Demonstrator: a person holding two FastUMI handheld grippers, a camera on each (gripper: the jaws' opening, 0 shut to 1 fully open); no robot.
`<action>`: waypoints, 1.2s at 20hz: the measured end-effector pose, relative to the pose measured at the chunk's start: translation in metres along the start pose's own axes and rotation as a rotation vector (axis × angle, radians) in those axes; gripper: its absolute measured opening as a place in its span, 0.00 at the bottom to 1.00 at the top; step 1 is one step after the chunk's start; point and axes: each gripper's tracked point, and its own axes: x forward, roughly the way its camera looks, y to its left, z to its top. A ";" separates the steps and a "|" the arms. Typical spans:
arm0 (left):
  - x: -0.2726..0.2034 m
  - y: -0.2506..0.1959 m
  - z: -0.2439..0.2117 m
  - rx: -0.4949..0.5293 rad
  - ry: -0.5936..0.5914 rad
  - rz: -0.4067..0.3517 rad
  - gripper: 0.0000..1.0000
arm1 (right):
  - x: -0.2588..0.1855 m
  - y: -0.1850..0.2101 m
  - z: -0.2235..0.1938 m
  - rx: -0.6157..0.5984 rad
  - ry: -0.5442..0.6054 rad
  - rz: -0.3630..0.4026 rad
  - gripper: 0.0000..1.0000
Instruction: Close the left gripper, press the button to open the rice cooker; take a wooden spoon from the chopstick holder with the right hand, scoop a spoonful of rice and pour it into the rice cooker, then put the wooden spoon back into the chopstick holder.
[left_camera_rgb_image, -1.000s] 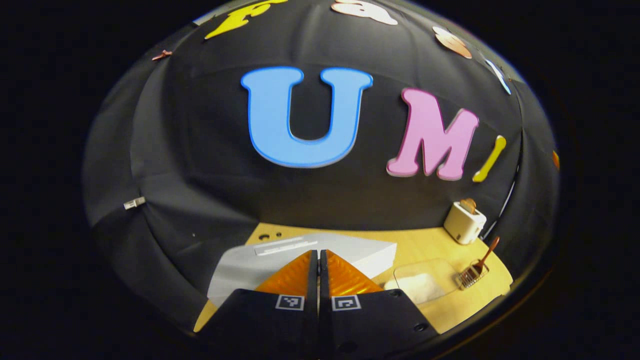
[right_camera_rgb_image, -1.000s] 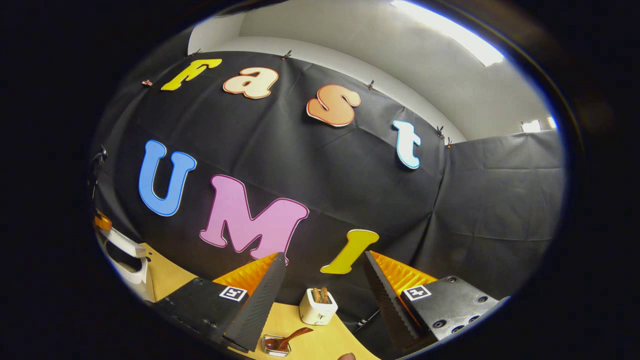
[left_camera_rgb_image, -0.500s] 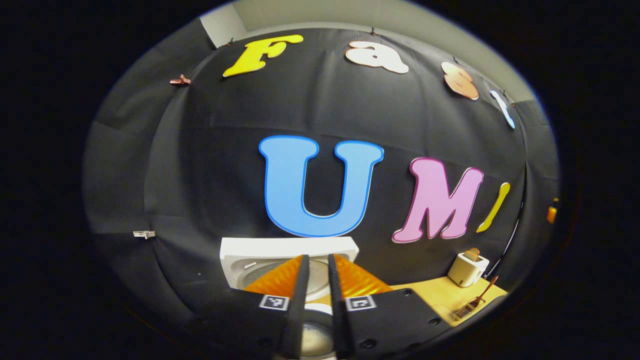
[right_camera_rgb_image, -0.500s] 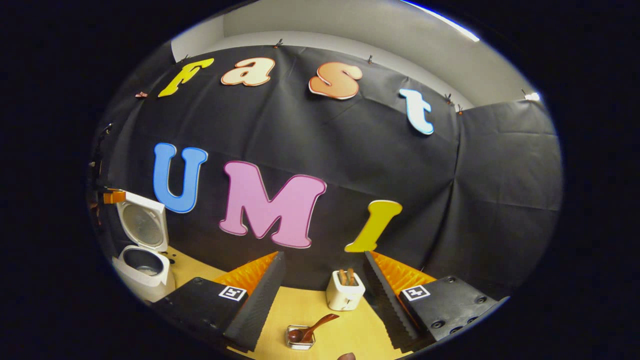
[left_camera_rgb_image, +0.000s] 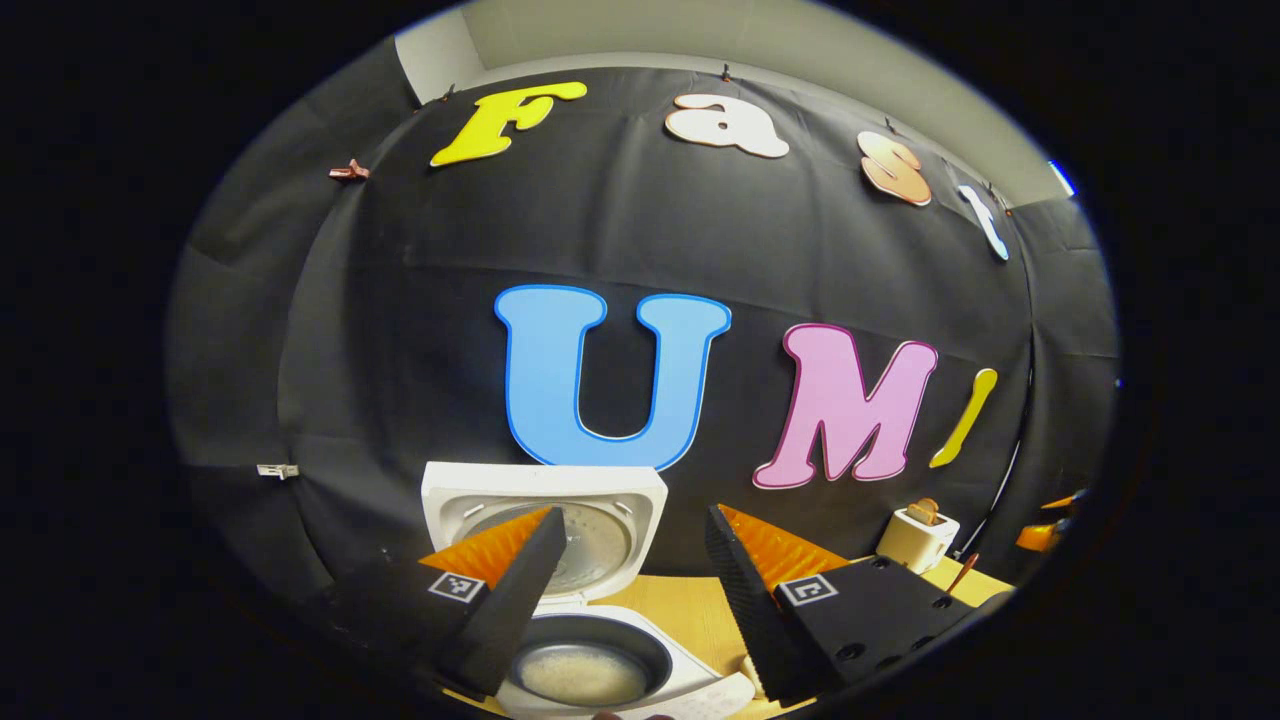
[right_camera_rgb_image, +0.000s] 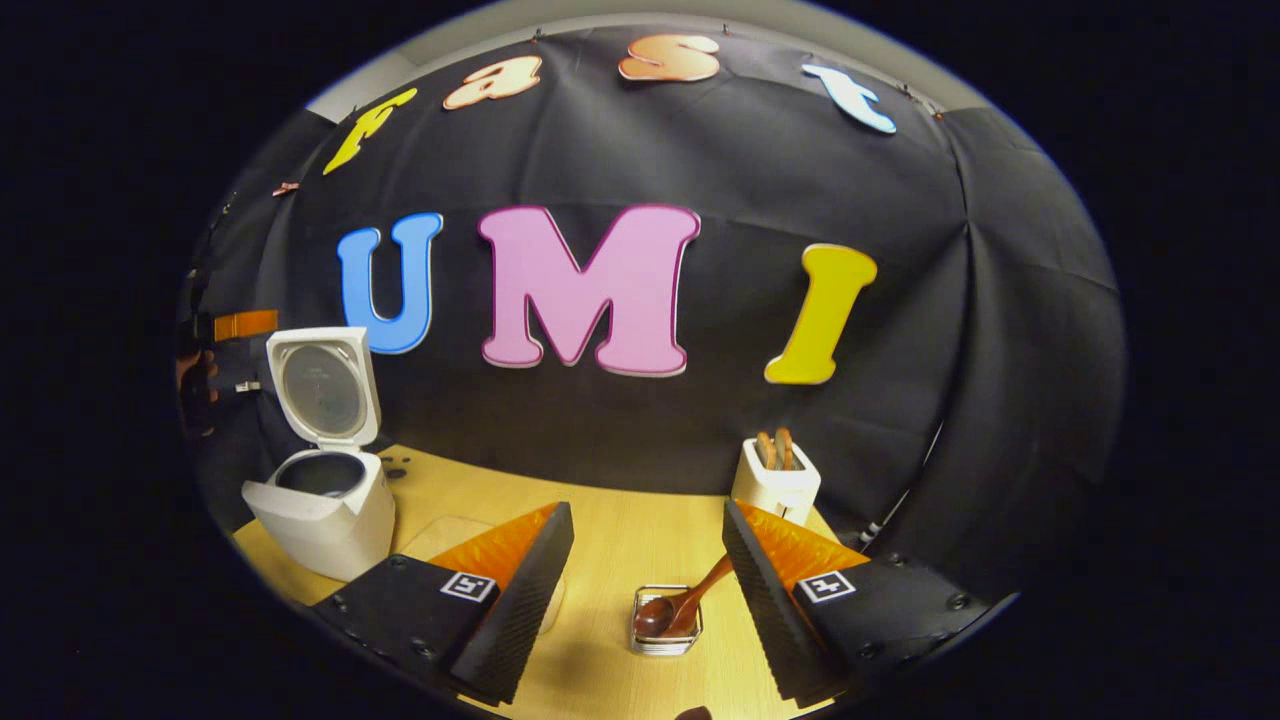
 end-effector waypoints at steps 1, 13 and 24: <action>0.001 -0.002 -0.003 0.005 0.010 0.002 0.91 | 0.008 -0.003 -0.014 0.018 0.024 0.015 0.93; 0.002 0.000 -0.022 0.068 0.107 0.169 0.91 | 0.127 -0.051 -0.160 0.216 0.304 0.068 0.87; -0.002 -0.005 -0.043 0.079 0.182 0.242 0.92 | 0.188 -0.048 -0.178 0.479 0.298 0.076 0.21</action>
